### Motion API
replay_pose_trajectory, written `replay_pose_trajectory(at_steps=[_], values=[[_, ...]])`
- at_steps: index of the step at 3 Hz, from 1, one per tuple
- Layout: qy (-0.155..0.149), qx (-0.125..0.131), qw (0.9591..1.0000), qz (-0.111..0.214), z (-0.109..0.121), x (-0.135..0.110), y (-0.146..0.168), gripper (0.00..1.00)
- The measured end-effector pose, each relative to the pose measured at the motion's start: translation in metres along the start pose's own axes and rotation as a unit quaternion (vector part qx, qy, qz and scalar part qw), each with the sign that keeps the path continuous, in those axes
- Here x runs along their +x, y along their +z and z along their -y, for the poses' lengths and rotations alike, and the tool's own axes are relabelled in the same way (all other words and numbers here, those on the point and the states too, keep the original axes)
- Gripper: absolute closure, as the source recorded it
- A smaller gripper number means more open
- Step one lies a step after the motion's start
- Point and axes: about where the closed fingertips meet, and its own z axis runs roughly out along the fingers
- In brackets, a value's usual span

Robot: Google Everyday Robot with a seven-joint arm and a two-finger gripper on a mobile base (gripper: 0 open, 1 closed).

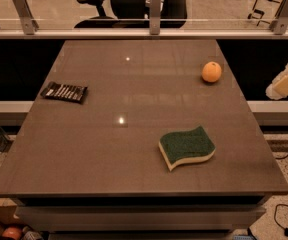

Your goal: Move orange near rxbar chocolate

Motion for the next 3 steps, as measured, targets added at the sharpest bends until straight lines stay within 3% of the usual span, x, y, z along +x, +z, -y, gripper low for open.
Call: replay_pose_trajectory(at_steps=[1,3], values=[[0.015,0.007,0.9994,0.03,0.023,0.014,0.008,0.0],[0.015,-0.014,0.9918,0.126,0.062,0.03,0.033,0.0]])
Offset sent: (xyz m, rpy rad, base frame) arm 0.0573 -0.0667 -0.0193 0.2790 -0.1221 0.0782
